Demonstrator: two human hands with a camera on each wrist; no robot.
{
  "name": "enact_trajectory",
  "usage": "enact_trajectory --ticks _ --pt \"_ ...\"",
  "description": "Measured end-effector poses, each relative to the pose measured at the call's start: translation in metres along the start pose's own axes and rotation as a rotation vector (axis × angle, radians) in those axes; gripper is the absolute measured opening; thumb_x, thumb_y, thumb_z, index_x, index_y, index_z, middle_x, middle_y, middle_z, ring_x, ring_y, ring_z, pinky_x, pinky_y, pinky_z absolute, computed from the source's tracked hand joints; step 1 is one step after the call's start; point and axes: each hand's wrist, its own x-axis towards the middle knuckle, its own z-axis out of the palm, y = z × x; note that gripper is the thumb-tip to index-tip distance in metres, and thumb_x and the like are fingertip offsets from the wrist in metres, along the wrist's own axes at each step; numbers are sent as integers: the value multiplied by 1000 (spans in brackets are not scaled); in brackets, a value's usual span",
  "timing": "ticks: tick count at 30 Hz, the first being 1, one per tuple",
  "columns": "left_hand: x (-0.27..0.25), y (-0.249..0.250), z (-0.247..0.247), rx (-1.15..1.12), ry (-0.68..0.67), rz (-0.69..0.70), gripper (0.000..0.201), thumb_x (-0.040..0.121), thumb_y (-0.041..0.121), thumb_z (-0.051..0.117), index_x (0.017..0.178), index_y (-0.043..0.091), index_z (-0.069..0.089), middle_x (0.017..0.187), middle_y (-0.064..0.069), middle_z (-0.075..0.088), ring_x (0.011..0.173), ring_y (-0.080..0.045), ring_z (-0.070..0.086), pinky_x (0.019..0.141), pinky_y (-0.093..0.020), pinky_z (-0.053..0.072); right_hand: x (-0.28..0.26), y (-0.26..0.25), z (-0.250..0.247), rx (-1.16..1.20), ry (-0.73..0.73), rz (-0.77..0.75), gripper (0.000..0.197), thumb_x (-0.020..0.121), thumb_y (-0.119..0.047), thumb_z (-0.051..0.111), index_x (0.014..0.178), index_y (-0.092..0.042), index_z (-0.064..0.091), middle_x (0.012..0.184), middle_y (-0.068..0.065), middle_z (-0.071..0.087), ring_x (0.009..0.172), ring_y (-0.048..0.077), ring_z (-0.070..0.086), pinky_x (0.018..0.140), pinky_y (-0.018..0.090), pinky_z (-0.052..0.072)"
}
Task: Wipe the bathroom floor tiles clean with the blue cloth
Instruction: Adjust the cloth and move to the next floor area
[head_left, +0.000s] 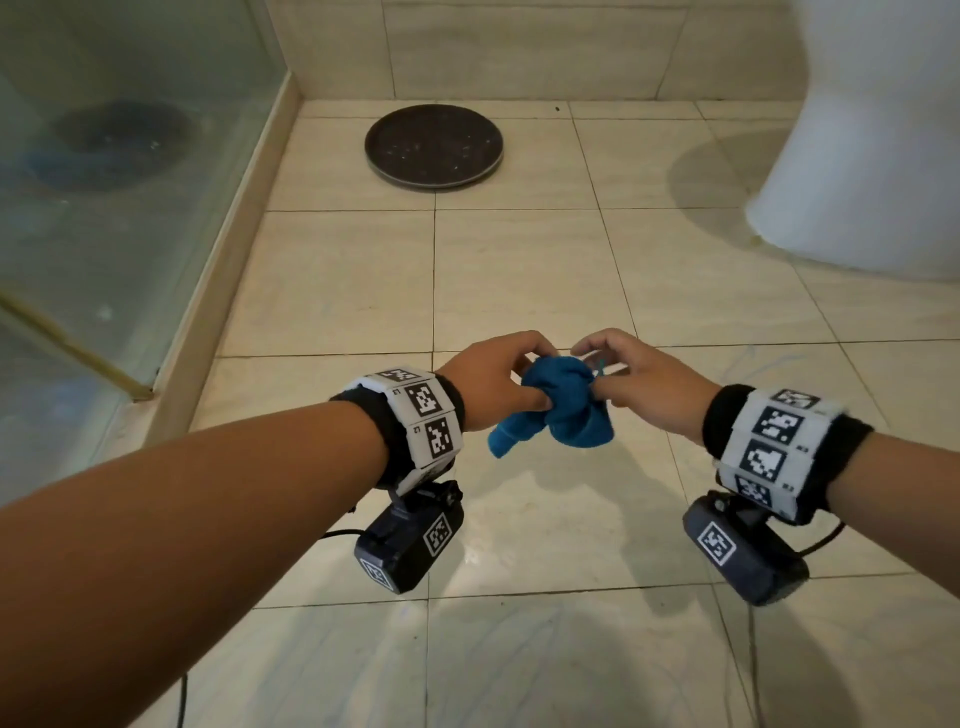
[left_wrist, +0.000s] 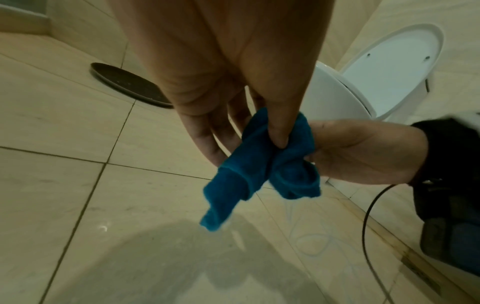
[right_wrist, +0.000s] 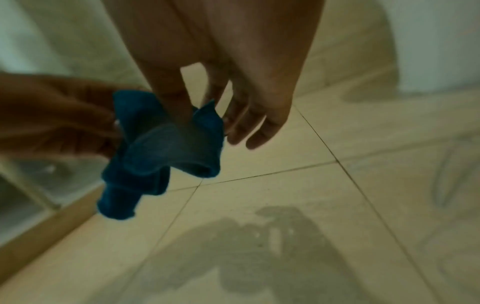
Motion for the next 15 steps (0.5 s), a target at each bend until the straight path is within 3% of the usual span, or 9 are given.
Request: enact_trajectory --ticks 2,6,9,12,15 --pt "1 -3 1 -7 29 -31 28 87 20 68 113 18 57 110 -3 62 94 -21 61 92 -44 50 -3 1 0 -58 52 -100 32 89 -5 54 113 -27 50 111 -6 56 95 12 58 76 20 46" --pt "7 -2 6 -56 32 -59 25 89 28 66 107 13 58 106 -2 61 99 -26 63 87 -46 53 -17 0 10 47 -108 -185 41 86 -18 65 118 -35 47 116 -13 57 101 5 60 82 22 51" --pt "14 5 14 -154 0 -93 27 89 34 66 105 13 58 107 -4 63 99 -25 66 86 -44 56 -17 11 7 -84 17 -227 43 82 -18 69 115 -35 47 108 -10 60 91 9 61 79 22 51" --pt "24 11 22 -11 -74 -98 41 92 44 59 126 24 50 121 3 58 110 -21 60 96 -35 47 -10 31 -14 -110 128 -136 36 84 -8 62 108 -31 47 99 1 62 76 18 60 70 30 51" --pt "42 18 28 271 -144 -123 67 92 49 57 147 25 28 145 -4 41 125 -23 48 101 -33 37 -3 55 -44 -186 212 -45 34 84 -4 56 107 -27 46 94 3 61 69 14 54 59 26 44"
